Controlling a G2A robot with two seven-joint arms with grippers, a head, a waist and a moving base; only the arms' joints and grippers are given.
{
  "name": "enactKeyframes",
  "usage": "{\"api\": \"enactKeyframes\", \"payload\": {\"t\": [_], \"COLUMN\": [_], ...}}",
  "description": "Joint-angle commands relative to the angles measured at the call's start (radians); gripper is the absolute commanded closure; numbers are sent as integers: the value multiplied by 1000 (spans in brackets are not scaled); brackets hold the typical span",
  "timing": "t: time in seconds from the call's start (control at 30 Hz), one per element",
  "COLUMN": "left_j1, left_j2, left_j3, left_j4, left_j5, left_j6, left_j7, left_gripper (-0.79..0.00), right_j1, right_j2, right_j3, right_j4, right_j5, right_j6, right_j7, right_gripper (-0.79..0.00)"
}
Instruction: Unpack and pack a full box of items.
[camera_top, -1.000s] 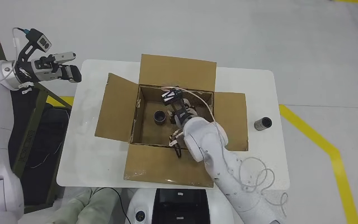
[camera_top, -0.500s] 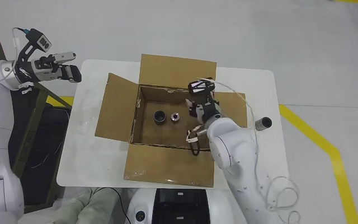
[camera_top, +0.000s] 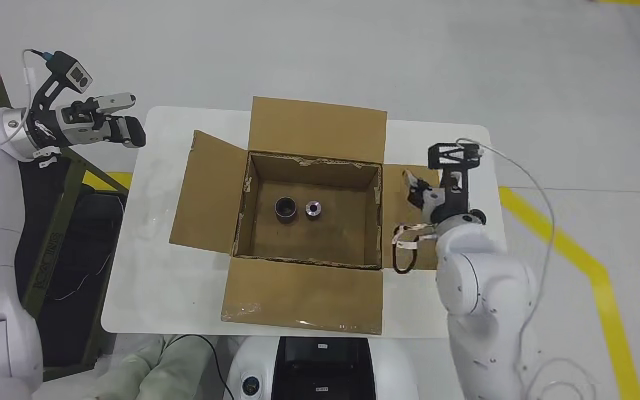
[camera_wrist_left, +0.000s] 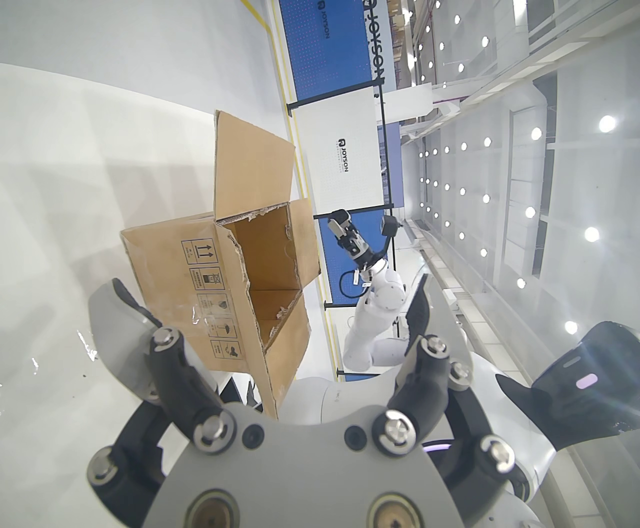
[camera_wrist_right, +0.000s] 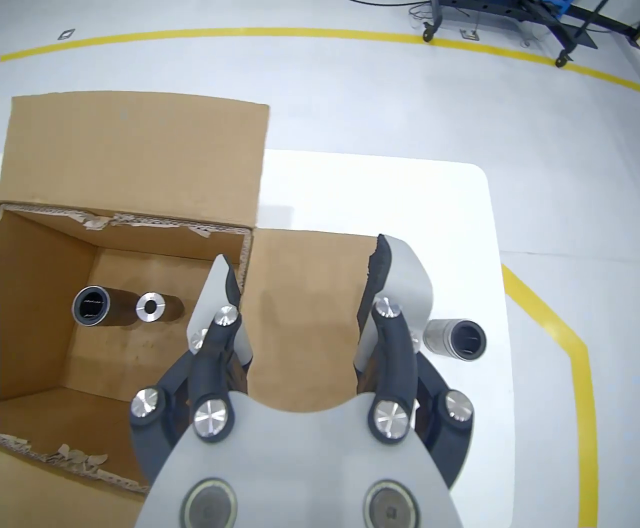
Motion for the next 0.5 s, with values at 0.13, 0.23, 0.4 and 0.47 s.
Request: {"api": "enactKeyframes", "payload": {"t": [0.13, 0.23, 0.4, 0.47], "left_j1": [0, 0, 0, 0], "left_j2": [0, 0, 0, 0], "left_j3": [0, 0, 0, 0], "left_j4": [0, 0, 0, 0], "left_j5": [0, 0, 0, 0], "left_j6": [0, 0, 0, 0], "left_j7": [0, 0, 0, 0], "left_gripper": [-785, -785, -785, -785], "right_j1": [-41, -52, -65, -70], "right_j2": [7, 9, 14, 16], "right_j3": [91, 126, 187, 216], "right_j4": [-8, 0, 21, 33], "right_j5": [35, 55, 76, 83], "right_j6": [20, 24, 45, 56], "right_j7": [-13, -20, -30, -35], "right_gripper": [-542, -533, -526, -523]}}
